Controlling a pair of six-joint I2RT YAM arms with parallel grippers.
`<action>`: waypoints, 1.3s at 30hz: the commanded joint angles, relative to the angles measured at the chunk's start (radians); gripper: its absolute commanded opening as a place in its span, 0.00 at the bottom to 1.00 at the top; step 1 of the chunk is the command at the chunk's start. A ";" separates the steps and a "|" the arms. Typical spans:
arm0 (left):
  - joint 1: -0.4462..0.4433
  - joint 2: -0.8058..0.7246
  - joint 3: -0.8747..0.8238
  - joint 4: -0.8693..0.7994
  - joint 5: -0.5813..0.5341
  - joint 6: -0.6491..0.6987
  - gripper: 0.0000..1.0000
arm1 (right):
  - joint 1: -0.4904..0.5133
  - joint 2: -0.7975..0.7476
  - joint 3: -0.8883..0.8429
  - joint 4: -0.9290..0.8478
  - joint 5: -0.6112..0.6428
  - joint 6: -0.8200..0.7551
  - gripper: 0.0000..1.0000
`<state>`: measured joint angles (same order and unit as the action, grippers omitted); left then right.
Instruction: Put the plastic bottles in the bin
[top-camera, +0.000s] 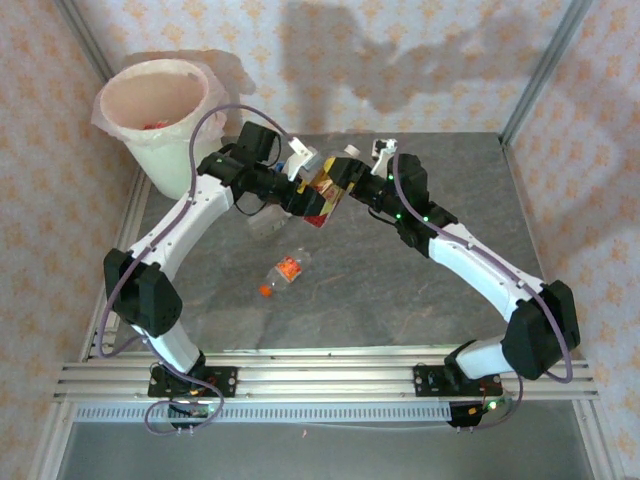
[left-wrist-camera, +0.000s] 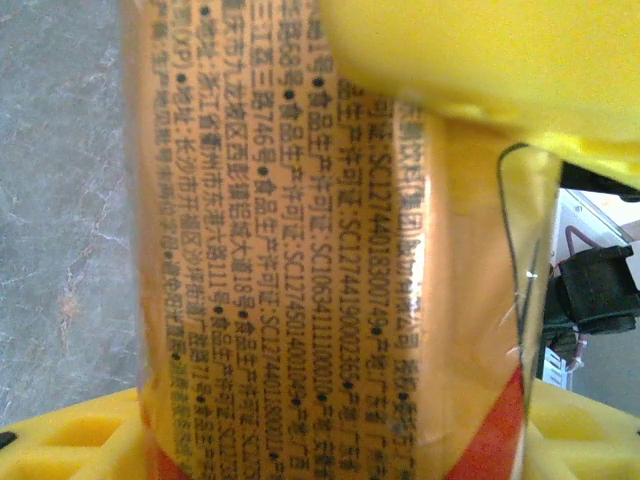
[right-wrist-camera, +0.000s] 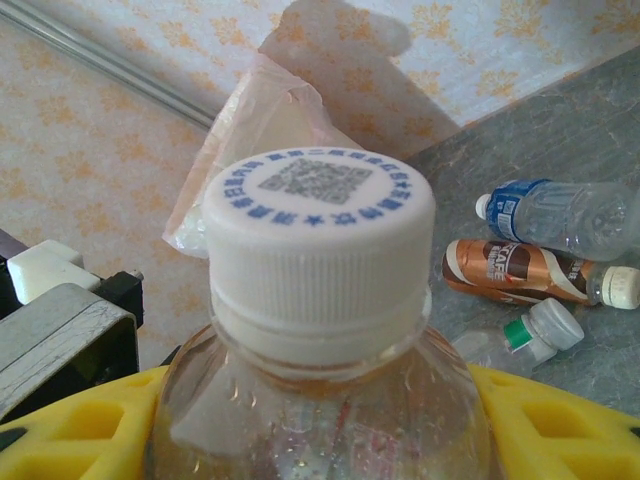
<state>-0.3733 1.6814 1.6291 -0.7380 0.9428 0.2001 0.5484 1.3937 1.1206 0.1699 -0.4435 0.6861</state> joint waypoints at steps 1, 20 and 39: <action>-0.015 -0.044 -0.030 0.109 -0.077 -0.089 0.61 | 0.008 -0.012 0.058 0.078 -0.035 0.015 0.52; 0.039 -0.193 -0.105 0.408 -1.039 -0.343 0.58 | 0.008 -0.167 -0.028 -0.076 0.282 -0.062 0.99; 0.318 0.188 0.363 0.668 -1.598 -0.298 0.57 | 0.008 -0.296 -0.114 -0.167 0.376 -0.085 0.99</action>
<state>-0.0666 1.8156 1.9049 -0.0006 -0.5838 -0.1215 0.5499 1.1217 1.0355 0.0223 -0.1001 0.6247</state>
